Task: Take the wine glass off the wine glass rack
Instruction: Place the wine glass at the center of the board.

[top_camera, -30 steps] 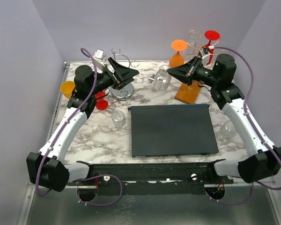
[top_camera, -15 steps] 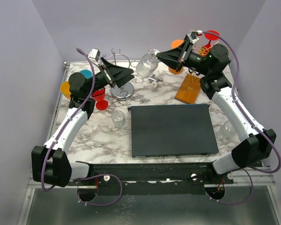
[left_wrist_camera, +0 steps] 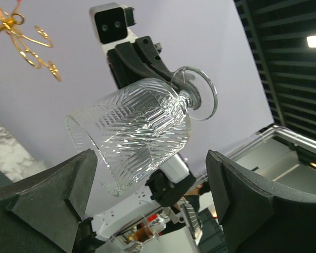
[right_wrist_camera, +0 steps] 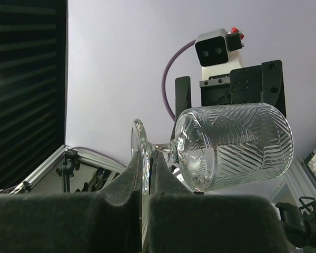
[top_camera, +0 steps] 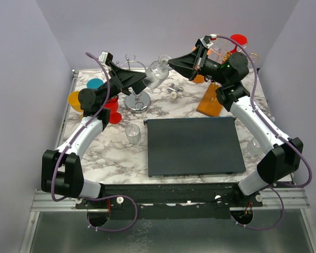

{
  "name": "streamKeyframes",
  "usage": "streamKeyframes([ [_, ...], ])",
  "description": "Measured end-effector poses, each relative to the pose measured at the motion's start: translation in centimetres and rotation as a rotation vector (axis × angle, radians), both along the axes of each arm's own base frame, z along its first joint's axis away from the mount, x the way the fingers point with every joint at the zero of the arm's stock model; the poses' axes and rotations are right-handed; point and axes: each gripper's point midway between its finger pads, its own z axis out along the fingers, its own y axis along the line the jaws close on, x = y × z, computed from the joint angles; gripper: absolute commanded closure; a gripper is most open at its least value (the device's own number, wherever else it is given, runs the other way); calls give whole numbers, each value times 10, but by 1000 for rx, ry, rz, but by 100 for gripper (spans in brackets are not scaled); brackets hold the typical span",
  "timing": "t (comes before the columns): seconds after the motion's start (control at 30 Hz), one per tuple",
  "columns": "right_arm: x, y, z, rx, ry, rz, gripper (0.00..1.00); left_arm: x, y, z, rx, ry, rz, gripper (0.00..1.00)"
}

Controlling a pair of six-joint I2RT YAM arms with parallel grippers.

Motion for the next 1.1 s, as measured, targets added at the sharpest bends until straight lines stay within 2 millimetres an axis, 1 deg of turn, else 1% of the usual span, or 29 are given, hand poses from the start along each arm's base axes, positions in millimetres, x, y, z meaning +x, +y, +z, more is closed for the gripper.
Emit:
streamKeyframes([
  [0.27,-3,4,6,41,-12,30,100,-5,6,10,-139,10,-83,14],
  [0.47,-7,7,10,64,-28,50,99,-14,12,23,-206,-4,-111,30],
  [0.6,-9,12,9,71,-26,70,100,-17,14,26,-224,-1,-120,47],
  [0.7,-10,14,9,79,-23,84,100,-17,14,27,-229,4,-125,66],
  [0.73,-11,14,10,83,-25,86,100,-17,14,27,-230,6,-125,70],
  [0.8,-13,14,13,92,-35,90,99,-18,15,28,-235,7,-128,82],
  [0.9,-12,14,12,87,-36,87,99,-21,19,37,-273,-6,-127,98],
  [0.93,-9,15,10,80,-31,77,100,-22,20,39,-282,-12,-124,100],
  [0.97,-8,14,8,73,-27,65,98,-24,22,42,-293,-20,-119,100],
  [1.03,-7,14,5,53,-25,39,87,-26,23,45,-298,-27,-117,100],
  [1.1,-8,12,6,31,-39,4,67,-26,22,45,-296,-26,-116,100],
])
